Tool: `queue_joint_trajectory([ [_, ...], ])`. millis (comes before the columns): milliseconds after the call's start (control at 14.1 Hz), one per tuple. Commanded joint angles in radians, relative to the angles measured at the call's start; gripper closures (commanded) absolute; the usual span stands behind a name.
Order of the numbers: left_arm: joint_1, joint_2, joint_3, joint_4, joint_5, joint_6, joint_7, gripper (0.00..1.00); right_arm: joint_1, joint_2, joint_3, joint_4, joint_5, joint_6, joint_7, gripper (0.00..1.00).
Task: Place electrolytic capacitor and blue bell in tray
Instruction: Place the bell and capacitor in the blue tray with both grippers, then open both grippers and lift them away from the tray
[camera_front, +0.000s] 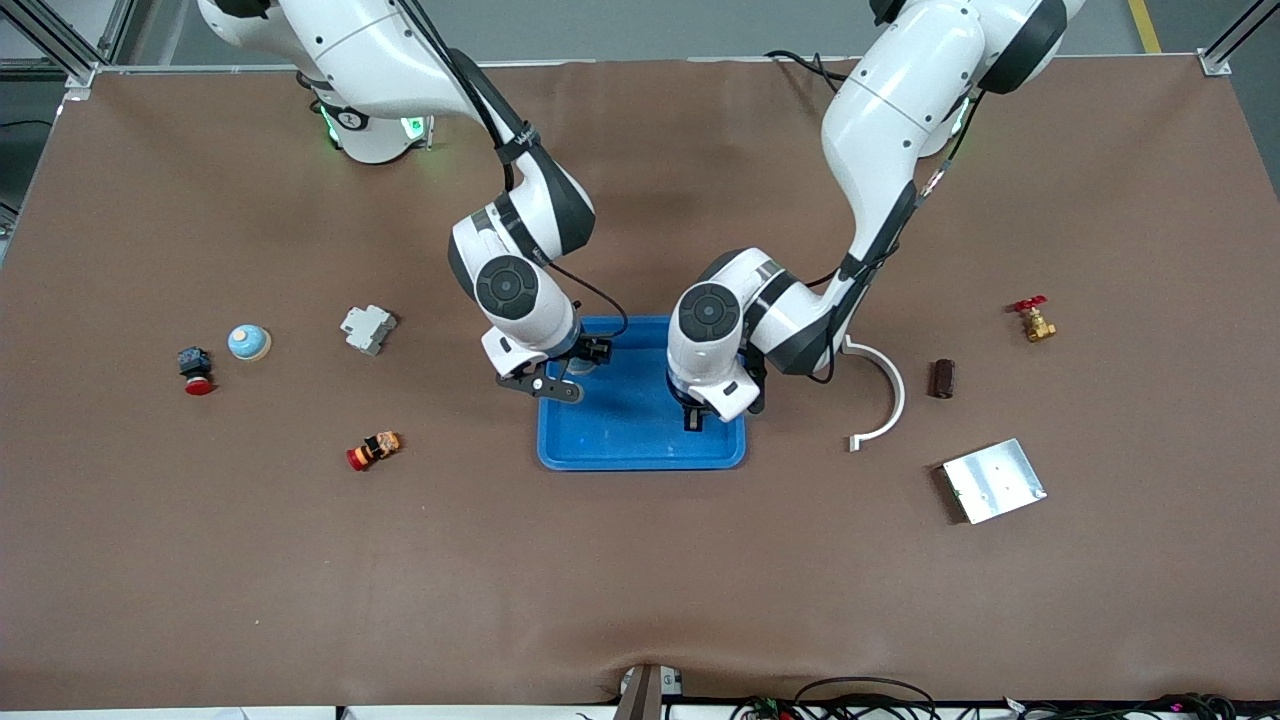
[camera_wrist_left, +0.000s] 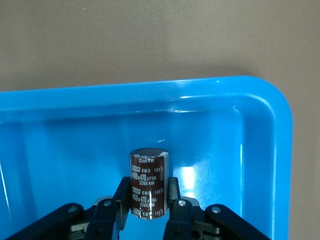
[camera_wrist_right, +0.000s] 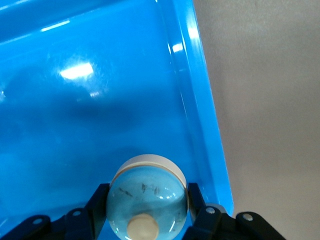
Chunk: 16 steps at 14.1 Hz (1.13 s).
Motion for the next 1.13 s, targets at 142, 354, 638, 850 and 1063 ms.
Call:
queue_joint_trajectory([
  [142, -0.054, 0.037, 0.053, 0.039, -0.001, -0.008, -0.011, 1.00, 0.003, 0.040, -0.007, 0.006, 0.018, 0.045, 0.005, 1.00],
  [354, -0.054, 0.037, 0.053, 0.042, 0.001, -0.009, 0.018, 0.01, 0.006, 0.042, -0.005, 0.001, 0.018, 0.050, 0.005, 0.99],
  [638, -0.046, 0.008, 0.053, 0.043, 0.009, -0.048, 0.039, 0.00, 0.003, 0.042, -0.005, 0.000, 0.022, 0.039, 0.007, 0.50],
  [850, -0.029, -0.016, 0.048, 0.072, 0.001, -0.153, 0.104, 0.00, 0.007, 0.048, -0.005, 0.000, 0.025, 0.038, 0.013, 0.00],
  [1063, -0.006, -0.056, 0.048, 0.076, 0.002, -0.192, 0.200, 0.00, -0.010, 0.016, -0.010, 0.001, 0.024, -0.003, 0.010, 0.00],
])
